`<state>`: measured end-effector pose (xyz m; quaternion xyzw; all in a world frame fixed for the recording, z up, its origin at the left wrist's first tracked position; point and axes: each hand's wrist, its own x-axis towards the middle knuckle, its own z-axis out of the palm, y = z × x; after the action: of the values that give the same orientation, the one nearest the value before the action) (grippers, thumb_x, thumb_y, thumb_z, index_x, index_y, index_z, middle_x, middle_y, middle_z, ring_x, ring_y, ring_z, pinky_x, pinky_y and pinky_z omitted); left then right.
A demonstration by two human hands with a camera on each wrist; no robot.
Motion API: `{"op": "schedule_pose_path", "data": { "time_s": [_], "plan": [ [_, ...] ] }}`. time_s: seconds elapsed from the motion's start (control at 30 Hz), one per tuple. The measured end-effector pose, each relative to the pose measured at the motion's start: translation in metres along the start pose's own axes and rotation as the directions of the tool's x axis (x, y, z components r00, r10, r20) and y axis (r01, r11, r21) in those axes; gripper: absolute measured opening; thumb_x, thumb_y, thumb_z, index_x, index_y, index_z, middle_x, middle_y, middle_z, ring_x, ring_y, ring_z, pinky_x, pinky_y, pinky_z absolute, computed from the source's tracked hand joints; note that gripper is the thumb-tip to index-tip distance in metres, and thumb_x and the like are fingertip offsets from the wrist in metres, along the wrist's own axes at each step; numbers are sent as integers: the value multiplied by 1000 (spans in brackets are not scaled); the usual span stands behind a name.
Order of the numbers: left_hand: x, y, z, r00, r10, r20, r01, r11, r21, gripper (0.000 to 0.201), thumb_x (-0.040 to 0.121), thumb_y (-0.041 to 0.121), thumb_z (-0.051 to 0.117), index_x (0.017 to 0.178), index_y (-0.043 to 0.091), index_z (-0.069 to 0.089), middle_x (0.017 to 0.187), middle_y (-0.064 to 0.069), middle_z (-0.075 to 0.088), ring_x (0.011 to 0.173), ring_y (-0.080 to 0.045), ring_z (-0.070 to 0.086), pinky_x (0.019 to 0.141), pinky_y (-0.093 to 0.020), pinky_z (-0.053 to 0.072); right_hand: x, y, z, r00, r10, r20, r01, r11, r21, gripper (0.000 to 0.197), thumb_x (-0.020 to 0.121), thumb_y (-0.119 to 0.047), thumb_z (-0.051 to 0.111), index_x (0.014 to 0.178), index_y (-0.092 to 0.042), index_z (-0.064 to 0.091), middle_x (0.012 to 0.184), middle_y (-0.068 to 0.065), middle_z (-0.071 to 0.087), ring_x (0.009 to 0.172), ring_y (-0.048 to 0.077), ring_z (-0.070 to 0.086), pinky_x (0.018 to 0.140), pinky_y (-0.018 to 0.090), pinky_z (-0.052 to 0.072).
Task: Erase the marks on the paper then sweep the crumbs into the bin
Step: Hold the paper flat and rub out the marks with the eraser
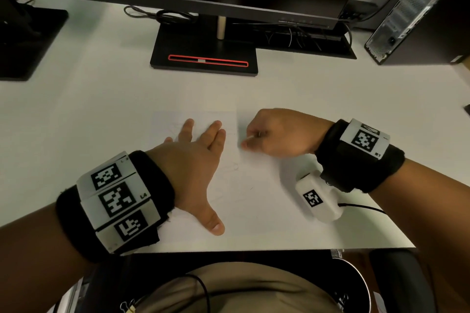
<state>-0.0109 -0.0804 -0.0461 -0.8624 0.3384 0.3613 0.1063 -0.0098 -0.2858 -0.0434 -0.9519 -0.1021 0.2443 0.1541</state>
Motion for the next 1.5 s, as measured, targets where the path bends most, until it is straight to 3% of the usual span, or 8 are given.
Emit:
{"op": "schedule_pose_path", "data": {
  "time_s": [0.2, 0.33, 0.47, 0.6, 0.7, 1.23, 1.37, 1.5],
  "plan": [
    [1, 0, 1, 1000, 5, -9, -5, 1000, -5, 164, 48, 86, 73, 149, 14, -34, 155, 3, -43, 145, -41, -27, 120, -59, 12, 0, 1, -2, 998, 28, -56, -27, 1000, 4, 47, 100, -36, 54, 64, -8, 46, 60, 3, 40, 56, 18, 36, 59, 32, 35],
    [0, 0, 0, 1000, -4, -2, 4, 1000, -7, 163, 48, 85, 74, 149, 14, -33, 155, 3, -43, 145, -41, -28, 120, -59, 12, -6, -2, 1, 997, -3, 76, 1, 1000, 24, 44, 97, -39, 57, 63, -13, 48, 57, -1, 41, 54, 16, 37, 57, 31, 36],
    [0, 1, 0, 1000, -6, 0, 6, 1000, -7, 163, 49, 85, 74, 149, 15, -34, 154, 3, -44, 145, -41, -28, 120, -59, 12, -6, 3, -1, 999, 16, -45, -16, 1000, 7, 47, 100, -37, 54, 64, -8, 46, 62, 5, 40, 57, 18, 36, 60, 34, 35],
    [1, 1, 0, 1000, -6, 11, 6, 1000, 3, 164, 48, 86, 73, 148, 14, -35, 154, 2, -44, 145, -42, -27, 120, -59, 13, -12, -4, 4, 996, -23, 91, 21, 1000, 21, 46, 98, -39, 58, 62, -14, 46, 56, -5, 38, 52, 13, 34, 56, 28, 34],
    [2, 1, -1, 1000, -3, 10, 3, 1000, 9, 164, 48, 87, 73, 148, 14, -35, 154, 2, -44, 145, -42, -27, 120, -59, 13, -12, -2, 2, 1000, -11, -7, 12, 1000, 14, 45, 100, -37, 55, 65, -10, 48, 59, 1, 41, 56, 16, 36, 59, 31, 35],
    [2, 0, 2, 1000, 6, -4, -6, 1000, 17, 165, 46, 88, 72, 149, 14, -33, 155, 2, -43, 145, -42, -27, 120, -59, 15, -9, -10, 6, 999, -21, -26, 21, 1000, 4, 45, 101, -37, 54, 66, -9, 50, 60, 2, 47, 57, 17, 43, 59, 29, 36],
    [1, 0, 1, 1000, 1, 3, -1, 1000, 19, 164, 48, 86, 73, 149, 14, -34, 155, 2, -43, 145, -42, -27, 120, -58, 14, -12, -19, 12, 989, -101, 107, 101, 995, 1, 45, 99, -37, 56, 64, -11, 45, 60, 3, 40, 56, 18, 36, 58, 31, 35],
    [2, 0, 1, 1000, 4, -2, -3, 999, 33, 163, 48, 88, 71, 149, 14, -33, 155, 1, -43, 146, -43, -26, 120, -59, 15, -7, -14, 6, 999, -44, -8, 44, 999, -14, 45, 101, -37, 54, 66, -8, 50, 60, 3, 46, 56, 18, 41, 58, 29, 34]
  ]
}}
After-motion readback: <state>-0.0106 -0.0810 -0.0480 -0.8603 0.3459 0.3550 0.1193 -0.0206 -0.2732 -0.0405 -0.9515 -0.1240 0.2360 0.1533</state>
